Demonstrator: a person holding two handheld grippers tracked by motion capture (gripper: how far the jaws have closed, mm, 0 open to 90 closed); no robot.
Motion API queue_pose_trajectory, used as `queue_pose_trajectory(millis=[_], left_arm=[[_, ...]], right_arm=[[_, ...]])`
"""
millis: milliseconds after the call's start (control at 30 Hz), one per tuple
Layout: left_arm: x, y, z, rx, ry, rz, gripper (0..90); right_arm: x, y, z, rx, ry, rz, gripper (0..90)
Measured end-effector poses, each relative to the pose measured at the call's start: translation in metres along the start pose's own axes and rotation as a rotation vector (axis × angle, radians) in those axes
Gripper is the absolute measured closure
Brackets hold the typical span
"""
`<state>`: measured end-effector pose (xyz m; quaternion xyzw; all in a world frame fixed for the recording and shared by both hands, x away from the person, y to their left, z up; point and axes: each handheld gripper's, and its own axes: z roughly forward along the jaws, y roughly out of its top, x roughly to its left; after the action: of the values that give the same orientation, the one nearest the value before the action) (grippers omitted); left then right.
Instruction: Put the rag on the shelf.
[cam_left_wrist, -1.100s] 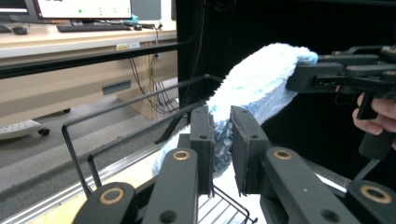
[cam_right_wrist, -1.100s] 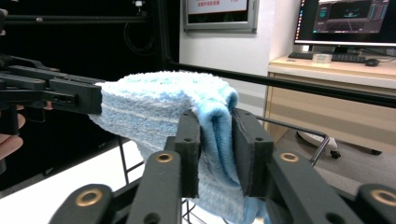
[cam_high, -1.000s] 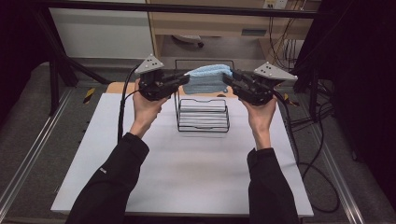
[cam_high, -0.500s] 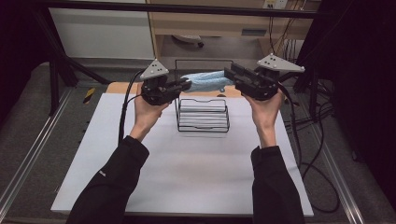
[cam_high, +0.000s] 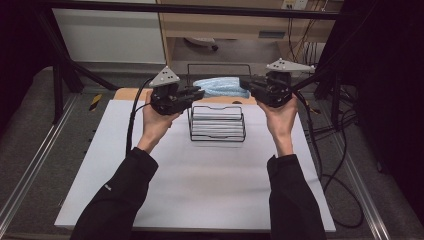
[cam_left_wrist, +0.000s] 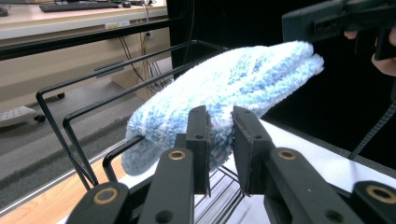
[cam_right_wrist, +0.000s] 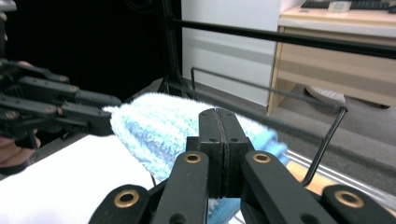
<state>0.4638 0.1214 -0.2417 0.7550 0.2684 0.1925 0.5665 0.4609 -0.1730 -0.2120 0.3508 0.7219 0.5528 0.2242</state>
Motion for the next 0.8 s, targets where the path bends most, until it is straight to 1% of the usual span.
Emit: queue_pose_trajectory(millis=[67,100,233,267,333,433,500,633,800], left_arm=[[0.0,0.0,-0.002,0.005,-0.005,-0.009,74.1],[0.0,0.001,-0.003,0.005,-0.012,-0.02,72.6],[0.0,0.007,-0.012,-0.01,-0.029,-0.05,67.8],[0.0,0.009,-0.013,-0.006,-0.029,-0.056,67.9],[0.0,0.011,-0.012,0.017,-0.016,-0.058,68.6],[-0.001,0.009,-0.009,0.033,-0.019,-0.074,72.2],[-0.001,0.005,-0.005,0.059,-0.017,-0.083,75.3],[-0.001,-0.002,0.001,0.099,-0.008,-0.085,78.4],[-0.001,-0.009,0.008,0.139,0.022,-0.077,81.9]], right_arm=[[-0.001,-0.004,0.001,0.008,0.003,-0.004,90.0],[-0.002,-0.006,0.001,0.011,0.004,-0.002,90.0],[-0.003,-0.013,0.002,0.016,0.006,0.001,89.8],[-0.004,-0.014,0.003,0.017,0.007,0.002,89.7],[-0.004,-0.017,0.004,0.019,0.012,0.006,89.5],[-0.003,-0.022,0.005,0.02,0.017,0.001,88.7],[-0.003,-0.026,0.006,0.026,0.015,-0.005,88.1],[-0.004,-0.033,0.007,0.035,0.015,-0.006,88.0],[-0.006,-0.041,0.009,0.035,0.018,-0.004,88.0]])
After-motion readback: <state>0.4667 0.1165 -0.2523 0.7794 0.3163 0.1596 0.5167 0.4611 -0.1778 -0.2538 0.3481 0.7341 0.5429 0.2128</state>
